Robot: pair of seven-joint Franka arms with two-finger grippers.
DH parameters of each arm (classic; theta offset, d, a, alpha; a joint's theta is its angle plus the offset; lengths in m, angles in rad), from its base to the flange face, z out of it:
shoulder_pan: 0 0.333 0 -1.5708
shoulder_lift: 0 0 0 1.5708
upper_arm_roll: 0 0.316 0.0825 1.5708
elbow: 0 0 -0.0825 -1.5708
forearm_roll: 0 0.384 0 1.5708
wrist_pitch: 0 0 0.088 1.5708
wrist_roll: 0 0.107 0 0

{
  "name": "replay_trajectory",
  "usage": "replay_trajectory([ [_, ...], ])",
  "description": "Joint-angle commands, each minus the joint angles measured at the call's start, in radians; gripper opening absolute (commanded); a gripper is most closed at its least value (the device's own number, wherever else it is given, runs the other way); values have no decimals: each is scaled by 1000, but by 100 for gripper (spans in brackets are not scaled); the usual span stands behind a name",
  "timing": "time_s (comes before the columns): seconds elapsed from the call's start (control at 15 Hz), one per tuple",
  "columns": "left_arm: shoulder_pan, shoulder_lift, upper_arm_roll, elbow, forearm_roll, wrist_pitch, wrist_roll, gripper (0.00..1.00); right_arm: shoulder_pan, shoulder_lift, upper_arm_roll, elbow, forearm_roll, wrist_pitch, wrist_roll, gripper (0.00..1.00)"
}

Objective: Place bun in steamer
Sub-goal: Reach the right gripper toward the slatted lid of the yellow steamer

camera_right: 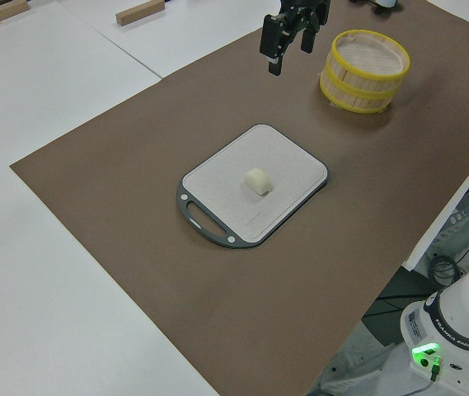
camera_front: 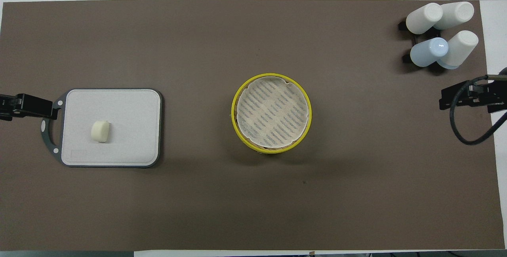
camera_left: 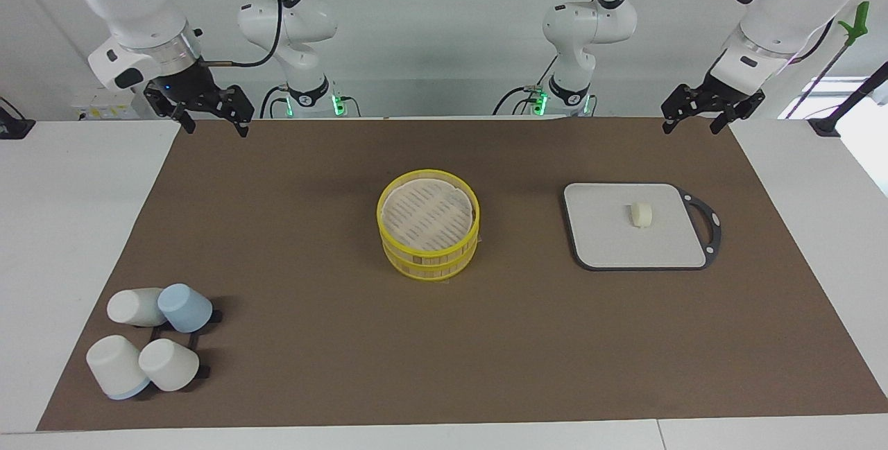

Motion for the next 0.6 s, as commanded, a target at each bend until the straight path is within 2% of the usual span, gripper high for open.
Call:
replay_trajectory([
  [0.0,-4,-9,5,0,1,-3,0,100,-12,-8,7,-6,18,4,-26,100],
  [0.2,0,-9,5,-4,1,-3,0,100,-2,-5,24,-1,26,27,-20,100],
  [0.33,-2,-9,5,-4,1,-2,0,100,23,-5,114,-1,104,79,27,100],
  [0.4,0,-9,5,-4,1,-2,0,100,65,7,160,2,104,131,126,100],
  [0.53,1,-11,6,-5,1,-2,1,100,223,76,167,17,101,214,335,100],
])
